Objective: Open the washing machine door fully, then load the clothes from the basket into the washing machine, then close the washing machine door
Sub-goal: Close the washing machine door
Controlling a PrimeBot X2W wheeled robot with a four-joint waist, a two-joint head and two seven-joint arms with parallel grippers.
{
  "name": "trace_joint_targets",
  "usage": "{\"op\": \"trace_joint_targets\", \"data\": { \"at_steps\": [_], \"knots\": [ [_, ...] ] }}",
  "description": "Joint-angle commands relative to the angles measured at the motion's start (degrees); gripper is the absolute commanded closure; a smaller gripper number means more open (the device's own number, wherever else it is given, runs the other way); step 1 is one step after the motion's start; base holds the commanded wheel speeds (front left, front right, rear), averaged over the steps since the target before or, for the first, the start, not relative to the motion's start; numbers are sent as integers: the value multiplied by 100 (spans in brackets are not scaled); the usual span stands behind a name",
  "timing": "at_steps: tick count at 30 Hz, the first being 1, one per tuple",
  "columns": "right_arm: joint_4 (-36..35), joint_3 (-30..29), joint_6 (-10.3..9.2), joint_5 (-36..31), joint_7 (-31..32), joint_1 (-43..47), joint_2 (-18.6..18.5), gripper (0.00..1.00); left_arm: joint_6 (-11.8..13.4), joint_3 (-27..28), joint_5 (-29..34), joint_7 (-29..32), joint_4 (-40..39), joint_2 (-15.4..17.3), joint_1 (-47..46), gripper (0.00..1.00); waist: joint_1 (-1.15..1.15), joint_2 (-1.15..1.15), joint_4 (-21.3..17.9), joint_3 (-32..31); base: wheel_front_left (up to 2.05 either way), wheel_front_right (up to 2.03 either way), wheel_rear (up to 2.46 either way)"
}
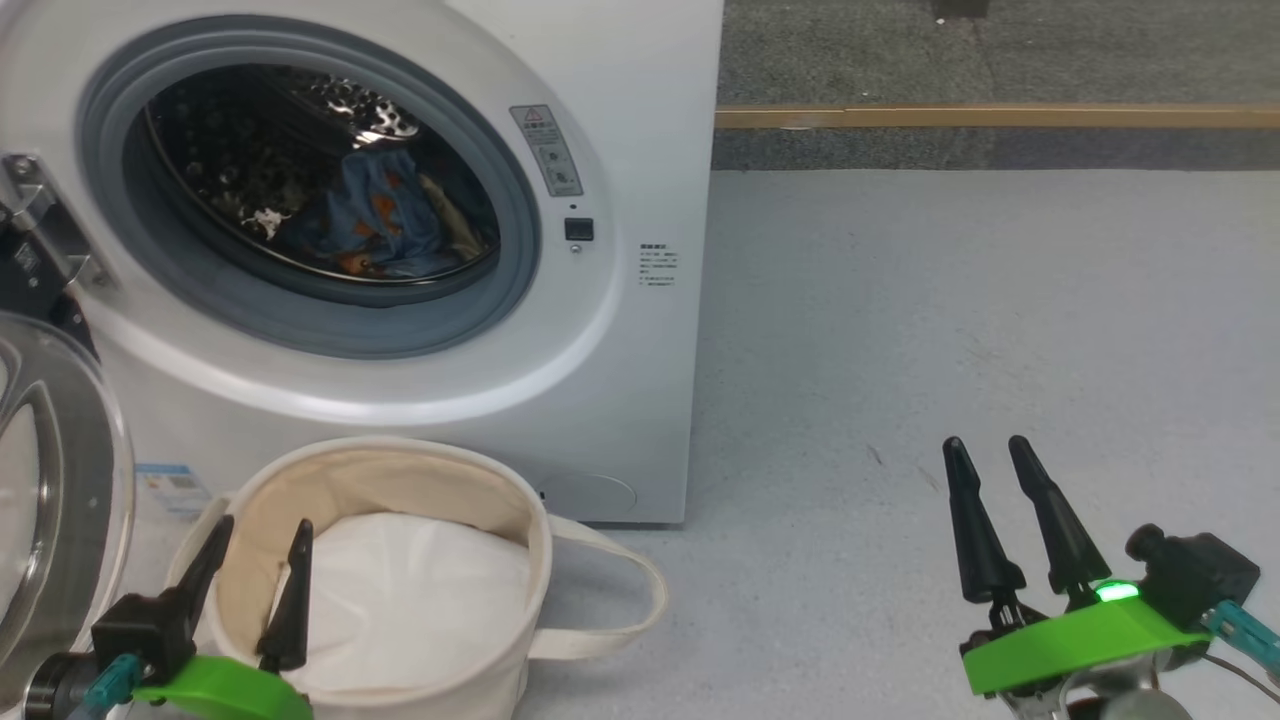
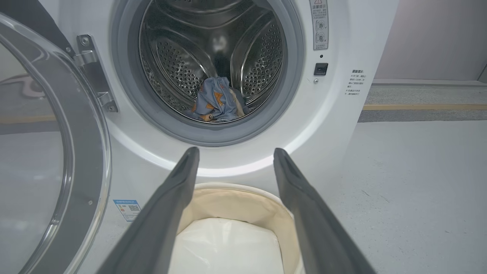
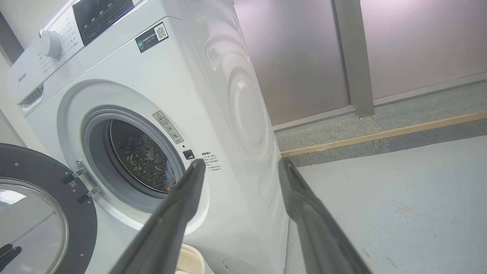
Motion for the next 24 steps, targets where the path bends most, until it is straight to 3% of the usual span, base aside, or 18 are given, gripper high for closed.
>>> {"op": "trace_joint_targets", "data": {
  "at_steps": [1,14,24],
  "knots": [
    [-181,102,6,41,-50,-85,-73,0,15,303,-13,-10,-199,256,-308,0,0,0,-61,13,0,0,0],
    [-149,105,6,58,-77,-104,-65,0,33,289,-81,3,-229,281,-335,0,0,0,-94,28,-5,2,3],
    [-163,86,6,53,-82,-65,-73,0,56,253,-102,12,-243,289,-331,0,0,0,-47,29,-106,100,6]
  ]
}}
